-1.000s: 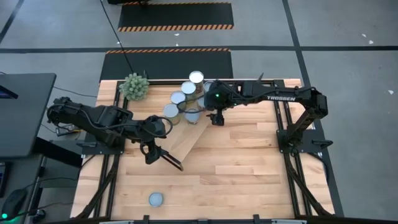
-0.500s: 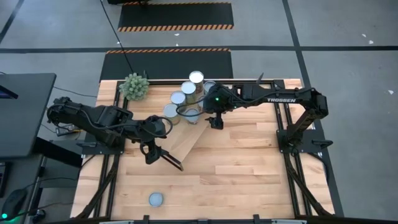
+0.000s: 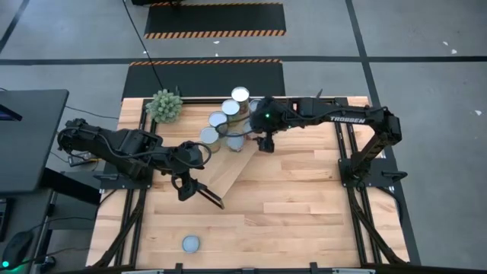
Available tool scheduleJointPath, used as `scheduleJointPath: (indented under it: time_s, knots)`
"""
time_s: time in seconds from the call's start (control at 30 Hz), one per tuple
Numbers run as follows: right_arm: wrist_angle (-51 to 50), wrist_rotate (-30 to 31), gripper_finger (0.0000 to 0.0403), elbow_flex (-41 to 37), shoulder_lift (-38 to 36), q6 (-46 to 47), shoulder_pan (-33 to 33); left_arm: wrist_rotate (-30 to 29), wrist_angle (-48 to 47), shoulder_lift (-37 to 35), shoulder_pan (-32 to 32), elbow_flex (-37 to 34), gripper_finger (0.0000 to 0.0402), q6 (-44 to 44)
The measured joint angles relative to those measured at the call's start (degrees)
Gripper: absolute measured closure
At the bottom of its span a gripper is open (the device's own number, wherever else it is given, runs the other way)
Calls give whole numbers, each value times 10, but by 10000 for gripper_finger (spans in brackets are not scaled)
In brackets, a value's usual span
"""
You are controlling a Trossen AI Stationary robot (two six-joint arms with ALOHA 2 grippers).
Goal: Pick and place cans onto a shelf
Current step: Adjust the cans on the shelf
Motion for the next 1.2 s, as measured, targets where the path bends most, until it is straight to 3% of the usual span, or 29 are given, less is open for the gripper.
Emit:
scheduleJointPath:
  time_s: [0.3, 0.6, 0.8, 1.03, 1.2]
  knots:
    - [-102, -5, 56, -2, 0, 12, -18, 0, 0, 0, -5, 0, 57, -1]
    - [5, -15, 56, -92, 0, 47, 0, -1, -1, 0, -4, 0, 57, 3]
    - [52, -11, 56, -98, 0, 74, 4, -5, -1, 0, -4, 0, 57, 3]
    - [13, 10, 56, -97, -5, 117, 11, -6, -2, 0, -4, 0, 57, 3]
    - [22, 3, 56, -94, -16, 143, 60, -7, -15, 0, -4, 0, 57, 4]
